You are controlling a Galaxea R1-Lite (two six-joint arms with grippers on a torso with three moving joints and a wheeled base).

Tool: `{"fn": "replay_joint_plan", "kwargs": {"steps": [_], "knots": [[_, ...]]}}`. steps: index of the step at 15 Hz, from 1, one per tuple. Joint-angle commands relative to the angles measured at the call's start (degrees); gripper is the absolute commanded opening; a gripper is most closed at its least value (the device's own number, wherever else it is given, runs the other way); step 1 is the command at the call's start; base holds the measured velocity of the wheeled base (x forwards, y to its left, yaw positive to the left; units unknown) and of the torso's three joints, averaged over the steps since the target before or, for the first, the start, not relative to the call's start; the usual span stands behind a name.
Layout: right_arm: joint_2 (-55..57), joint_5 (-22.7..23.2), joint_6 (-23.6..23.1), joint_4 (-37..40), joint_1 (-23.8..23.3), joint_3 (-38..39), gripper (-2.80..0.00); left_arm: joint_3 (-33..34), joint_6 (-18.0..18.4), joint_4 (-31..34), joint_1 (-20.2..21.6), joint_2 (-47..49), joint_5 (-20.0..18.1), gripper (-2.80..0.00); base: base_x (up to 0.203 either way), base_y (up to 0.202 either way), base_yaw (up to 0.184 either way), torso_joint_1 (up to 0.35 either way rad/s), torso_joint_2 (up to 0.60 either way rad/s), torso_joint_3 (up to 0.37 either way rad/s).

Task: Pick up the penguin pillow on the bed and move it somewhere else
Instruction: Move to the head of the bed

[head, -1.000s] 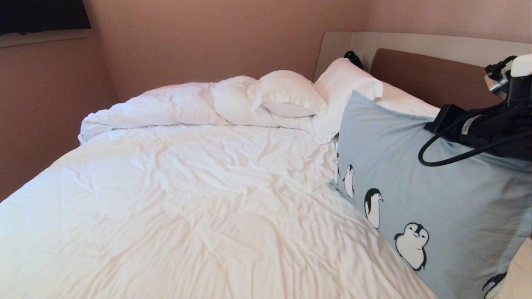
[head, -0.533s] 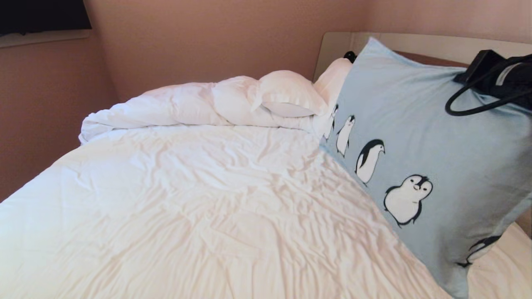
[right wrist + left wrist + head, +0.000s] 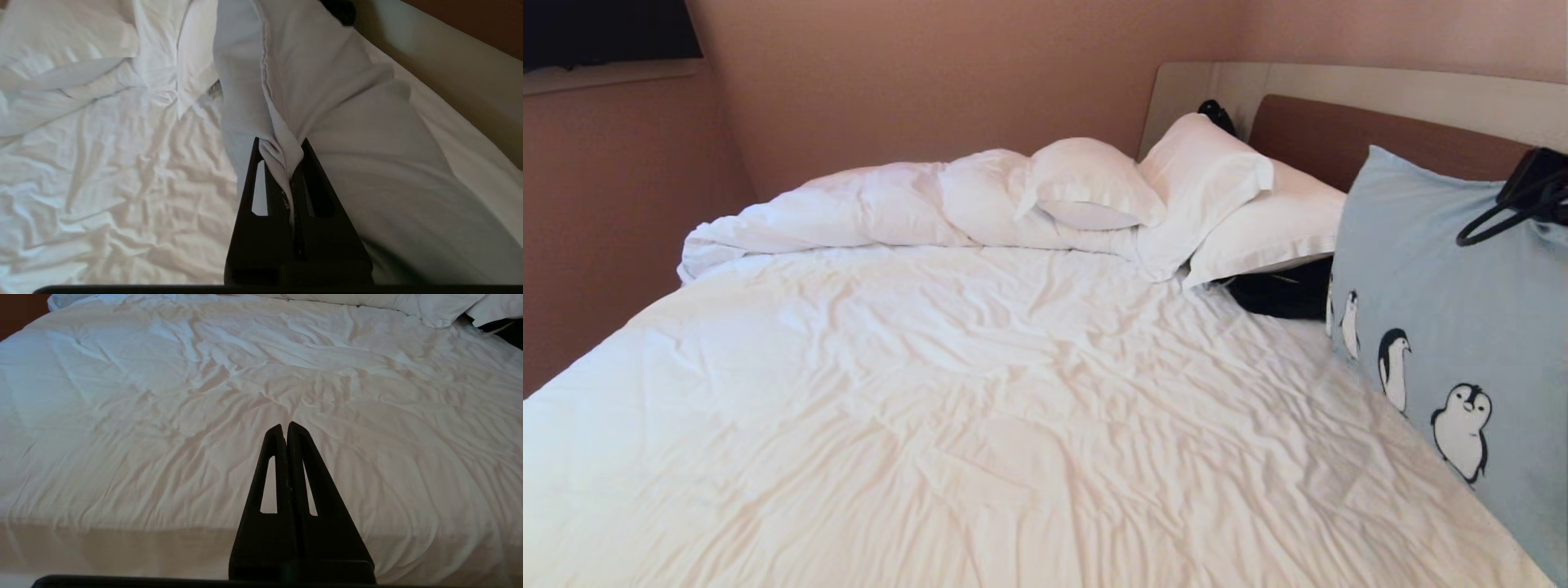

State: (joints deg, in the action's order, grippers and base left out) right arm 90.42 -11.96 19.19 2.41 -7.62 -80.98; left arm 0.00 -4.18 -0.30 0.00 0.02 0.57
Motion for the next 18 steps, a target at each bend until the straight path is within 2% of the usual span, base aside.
{"fn": "replay_joint_plan", "kwargs": {"steps": [1, 5, 12, 18], "knots": [[2.31, -0.08, -0.47, -0.04, -0.65, 0.03, -2.80, 0.18, -0.04, -0.05, 0.00, -0.02, 0.05, -2.80, 0.000, 0.000, 0.000, 0.000, 0.00, 0.000], [5.41, -0.03, -0.55, -3.09, -3.88, -0.14, -2.80, 0.18, -0.04, -0.05, 0.00, 0.06, 0.05, -2.80, 0.000, 0.000, 0.000, 0.000, 0.00, 0.000], [7.04, 0.24, -6.79, -4.77, -11.02, 0.05, -2.80, 0.18, -0.04, -0.05, 0.00, 0.05, 0.05, -2.80, 0.000, 0.000, 0.000, 0.000, 0.00, 0.000], [9.36, 2.55, -7.10, -4.79, -14.45, -0.19, -2.80, 0.18, -0.04, -0.05, 0.00, -0.02, 0.05, -2.80, 0.000, 0.000, 0.000, 0.000, 0.00, 0.000]]}}
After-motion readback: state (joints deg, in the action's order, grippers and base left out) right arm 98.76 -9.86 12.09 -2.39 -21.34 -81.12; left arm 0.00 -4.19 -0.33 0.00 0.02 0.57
